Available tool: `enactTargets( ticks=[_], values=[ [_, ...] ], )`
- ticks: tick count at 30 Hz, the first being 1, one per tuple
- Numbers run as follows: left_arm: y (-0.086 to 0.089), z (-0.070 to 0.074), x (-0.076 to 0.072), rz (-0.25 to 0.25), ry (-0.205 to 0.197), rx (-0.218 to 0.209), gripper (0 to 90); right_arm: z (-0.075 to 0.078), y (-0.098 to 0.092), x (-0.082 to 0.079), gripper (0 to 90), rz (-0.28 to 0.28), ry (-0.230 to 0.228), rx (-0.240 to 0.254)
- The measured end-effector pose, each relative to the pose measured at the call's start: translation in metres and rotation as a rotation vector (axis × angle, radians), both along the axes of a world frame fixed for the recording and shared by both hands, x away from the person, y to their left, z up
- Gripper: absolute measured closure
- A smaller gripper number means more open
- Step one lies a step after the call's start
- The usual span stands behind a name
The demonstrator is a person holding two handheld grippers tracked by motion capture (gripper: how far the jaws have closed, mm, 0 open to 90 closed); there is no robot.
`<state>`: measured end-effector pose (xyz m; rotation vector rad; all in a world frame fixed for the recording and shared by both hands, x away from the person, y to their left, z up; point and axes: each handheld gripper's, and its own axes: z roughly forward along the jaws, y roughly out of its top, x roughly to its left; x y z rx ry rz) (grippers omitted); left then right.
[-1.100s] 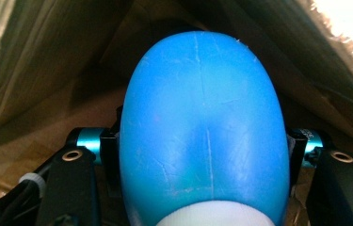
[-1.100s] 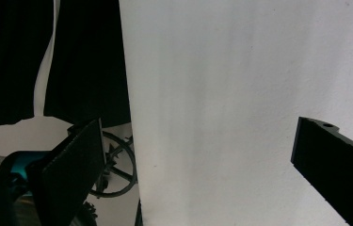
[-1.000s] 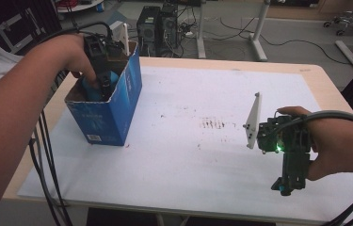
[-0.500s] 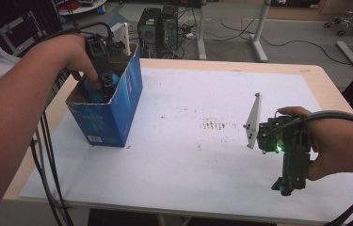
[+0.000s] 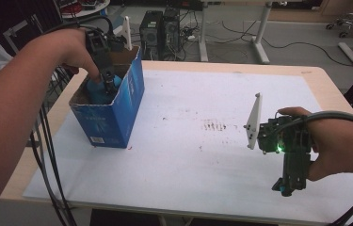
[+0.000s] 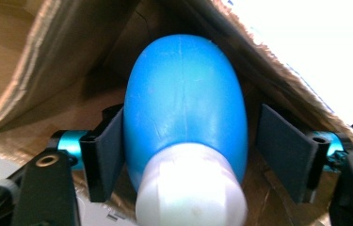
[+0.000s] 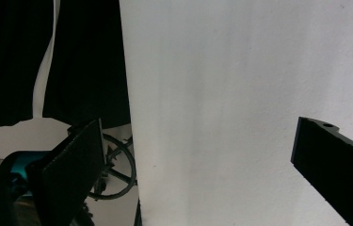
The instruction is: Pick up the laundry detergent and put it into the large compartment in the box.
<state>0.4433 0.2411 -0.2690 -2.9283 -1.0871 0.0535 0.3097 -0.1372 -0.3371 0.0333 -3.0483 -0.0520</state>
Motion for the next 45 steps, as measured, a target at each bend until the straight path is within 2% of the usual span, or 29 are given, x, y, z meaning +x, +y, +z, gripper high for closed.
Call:
enactTargets(
  ticks=[14,15,23,31,33,35,40,45],
  values=[
    [-0.007,0.030,-0.006,-0.033,-0.021,-0.005,18.4,0.001,-0.001,0.000,2.5,-0.005,-0.001,0.001],
    [-0.009,0.035,-0.006,-0.042,-0.021,-0.006,18.4,0.001,0.000,0.000,2.5,-0.005,0.000,0.001],
    [-0.013,0.048,-0.008,-0.055,-0.036,0.001,16.7,0.003,-0.001,0.000,2.5,-0.005,0.001,0.004],
    [-0.028,0.052,-0.012,-0.107,-0.035,-0.014,12.0,0.003,-0.002,0.000,2.5,-0.005,-0.003,0.008],
    [-0.033,0.051,-0.013,-0.129,-0.028,-0.019,10.8,0.003,-0.002,0.000,2.5,-0.013,-0.004,0.003],
    [-0.038,0.051,-0.014,-0.128,-0.015,-0.033,7.3,0.003,-0.003,0.000,2.5,-0.010,-0.001,0.002],
    [-0.048,0.052,-0.015,-0.152,-0.002,-0.047,7.3,0.004,-0.002,0.000,2.5,-0.010,-0.003,0.002],
    [-0.058,0.053,-0.017,-0.196,-0.014,-0.065,5.2,0.004,-0.002,0.000,2.5,-0.005,0.001,0.001]
  ],
)
